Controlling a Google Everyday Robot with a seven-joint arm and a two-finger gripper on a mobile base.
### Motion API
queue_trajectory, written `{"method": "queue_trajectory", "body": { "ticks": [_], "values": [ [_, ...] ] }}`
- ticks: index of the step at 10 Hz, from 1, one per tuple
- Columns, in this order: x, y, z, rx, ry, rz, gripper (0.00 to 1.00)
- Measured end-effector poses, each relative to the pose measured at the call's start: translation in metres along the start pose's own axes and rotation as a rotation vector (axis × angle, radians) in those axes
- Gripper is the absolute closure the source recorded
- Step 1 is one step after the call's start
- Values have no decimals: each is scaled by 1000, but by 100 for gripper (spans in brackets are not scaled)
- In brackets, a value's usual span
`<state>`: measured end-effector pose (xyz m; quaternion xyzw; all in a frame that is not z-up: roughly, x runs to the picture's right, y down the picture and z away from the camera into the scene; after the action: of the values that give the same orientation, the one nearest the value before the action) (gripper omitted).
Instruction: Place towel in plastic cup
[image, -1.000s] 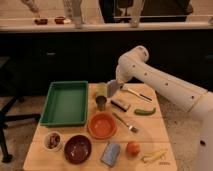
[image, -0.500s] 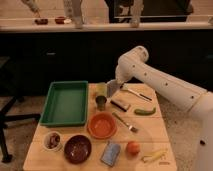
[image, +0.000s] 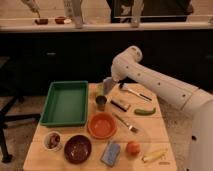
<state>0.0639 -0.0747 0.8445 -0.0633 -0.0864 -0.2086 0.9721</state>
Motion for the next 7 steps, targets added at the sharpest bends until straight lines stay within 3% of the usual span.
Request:
{"method": "queue_trajectory", "body": {
  "ticks": [4, 7],
  "values": [
    [-1, -9, 11, 33, 60, -52, 100],
    [-3, -20, 20, 46, 69, -55, 100]
  ]
}}
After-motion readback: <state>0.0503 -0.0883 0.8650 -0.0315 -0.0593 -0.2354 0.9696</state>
